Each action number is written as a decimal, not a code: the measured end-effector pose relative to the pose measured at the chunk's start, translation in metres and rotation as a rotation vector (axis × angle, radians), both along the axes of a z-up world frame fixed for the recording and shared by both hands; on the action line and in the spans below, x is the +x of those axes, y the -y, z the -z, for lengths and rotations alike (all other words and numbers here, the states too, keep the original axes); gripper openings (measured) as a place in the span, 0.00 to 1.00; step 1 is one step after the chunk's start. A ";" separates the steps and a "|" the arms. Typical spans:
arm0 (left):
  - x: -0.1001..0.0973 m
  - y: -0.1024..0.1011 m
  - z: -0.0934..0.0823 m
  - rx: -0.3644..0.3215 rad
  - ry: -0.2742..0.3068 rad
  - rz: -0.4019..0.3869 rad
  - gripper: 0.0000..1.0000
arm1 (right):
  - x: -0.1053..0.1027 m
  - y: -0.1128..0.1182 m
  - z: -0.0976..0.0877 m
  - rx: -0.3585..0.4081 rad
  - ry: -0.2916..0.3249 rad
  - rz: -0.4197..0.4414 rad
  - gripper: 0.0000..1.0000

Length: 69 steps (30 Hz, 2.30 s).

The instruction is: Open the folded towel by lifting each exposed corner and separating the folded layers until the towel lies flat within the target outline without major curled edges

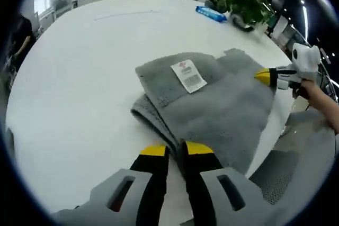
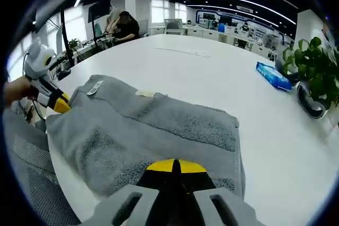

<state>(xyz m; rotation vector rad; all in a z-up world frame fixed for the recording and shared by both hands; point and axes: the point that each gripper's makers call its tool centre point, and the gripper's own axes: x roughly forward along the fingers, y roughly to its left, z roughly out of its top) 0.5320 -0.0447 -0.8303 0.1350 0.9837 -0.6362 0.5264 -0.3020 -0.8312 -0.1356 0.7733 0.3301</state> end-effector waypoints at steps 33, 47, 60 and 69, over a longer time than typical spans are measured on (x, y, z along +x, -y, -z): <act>0.028 0.093 -0.004 0.153 0.373 0.461 0.01 | -0.045 -0.126 -0.007 0.087 -0.051 -0.349 0.00; 0.004 0.092 -0.004 0.175 0.280 0.478 0.01 | -0.040 -0.096 -0.005 -0.014 -0.042 -0.309 0.00; -0.027 0.113 -0.003 0.138 0.242 0.557 0.01 | -0.025 -0.068 -0.004 -0.098 -0.024 -0.249 0.00; -0.042 0.128 -0.002 0.069 0.208 0.586 0.01 | -0.013 -0.057 -0.002 -0.150 0.003 -0.238 0.00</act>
